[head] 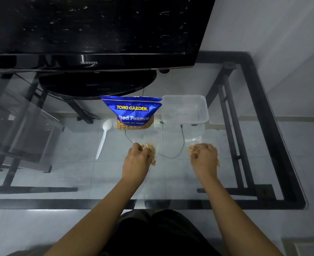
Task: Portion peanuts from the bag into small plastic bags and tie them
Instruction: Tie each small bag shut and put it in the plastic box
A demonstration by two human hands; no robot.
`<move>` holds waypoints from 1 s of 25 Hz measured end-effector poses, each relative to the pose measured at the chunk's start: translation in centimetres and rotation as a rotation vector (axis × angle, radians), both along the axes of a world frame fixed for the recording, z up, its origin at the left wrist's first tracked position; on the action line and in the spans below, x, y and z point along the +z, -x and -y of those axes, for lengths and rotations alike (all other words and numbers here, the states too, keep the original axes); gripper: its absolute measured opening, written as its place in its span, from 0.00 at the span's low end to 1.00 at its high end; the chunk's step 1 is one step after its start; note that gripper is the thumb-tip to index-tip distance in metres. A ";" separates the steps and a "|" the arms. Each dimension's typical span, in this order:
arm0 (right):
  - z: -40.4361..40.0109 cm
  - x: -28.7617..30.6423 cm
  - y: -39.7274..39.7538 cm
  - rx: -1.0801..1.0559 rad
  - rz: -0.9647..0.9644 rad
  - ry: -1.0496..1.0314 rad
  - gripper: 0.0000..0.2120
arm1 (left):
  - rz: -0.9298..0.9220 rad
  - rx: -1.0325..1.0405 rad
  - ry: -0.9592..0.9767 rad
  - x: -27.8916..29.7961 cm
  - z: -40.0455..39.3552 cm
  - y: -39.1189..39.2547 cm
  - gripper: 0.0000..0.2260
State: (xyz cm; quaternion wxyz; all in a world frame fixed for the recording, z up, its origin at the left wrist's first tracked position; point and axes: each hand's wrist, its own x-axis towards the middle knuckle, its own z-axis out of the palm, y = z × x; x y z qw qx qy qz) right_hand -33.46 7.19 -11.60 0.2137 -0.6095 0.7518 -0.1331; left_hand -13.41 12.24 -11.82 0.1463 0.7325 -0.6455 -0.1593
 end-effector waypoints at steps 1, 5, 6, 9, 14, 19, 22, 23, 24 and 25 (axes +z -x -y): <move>0.0 0.0 0.0 0.013 0.015 0.028 0.13 | 0.025 -0.003 0.033 -0.2 0.0 -0.2 0.07; -1.0 1.9 -1.0 0.112 0.394 0.111 0.11 | -0.348 0.075 0.072 1.2 0.7 0.1 0.11; -1.4 2.6 -1.5 0.116 0.529 0.099 0.13 | -0.550 0.127 0.022 2.0 1.1 0.4 0.13; -2.2 4.3 -2.8 0.055 0.894 -0.017 0.14 | -0.921 0.155 -0.115 4.1 2.1 1.0 0.15; -1.9 5.0 -3.9 -0.099 1.086 -0.099 0.05 | -0.982 0.131 -0.087 5.0 2.5 1.1 0.04; -1.7 4.6 -4.2 -0.108 1.011 -0.051 0.05 | -0.867 0.111 -0.127 5.3 2.4 1.4 0.04; -1.6 4.4 -4.4 -0.064 0.921 -0.019 0.04 | -0.628 -0.007 -0.080 6.1 2.9 1.8 0.06; -1.6 4.4 -4.4 -0.046 0.869 0.005 0.05 | -0.575 -0.023 -0.073 6.2 3.0 2.0 0.07; -1.6 4.4 -4.5 -0.023 0.787 0.033 0.06 | -0.529 -0.030 -0.066 6.3 3.2 2.3 0.07; -1.6 4.4 -4.6 -0.002 0.683 0.066 0.07 | -0.485 -0.035 -0.055 6.2 3.2 2.5 0.07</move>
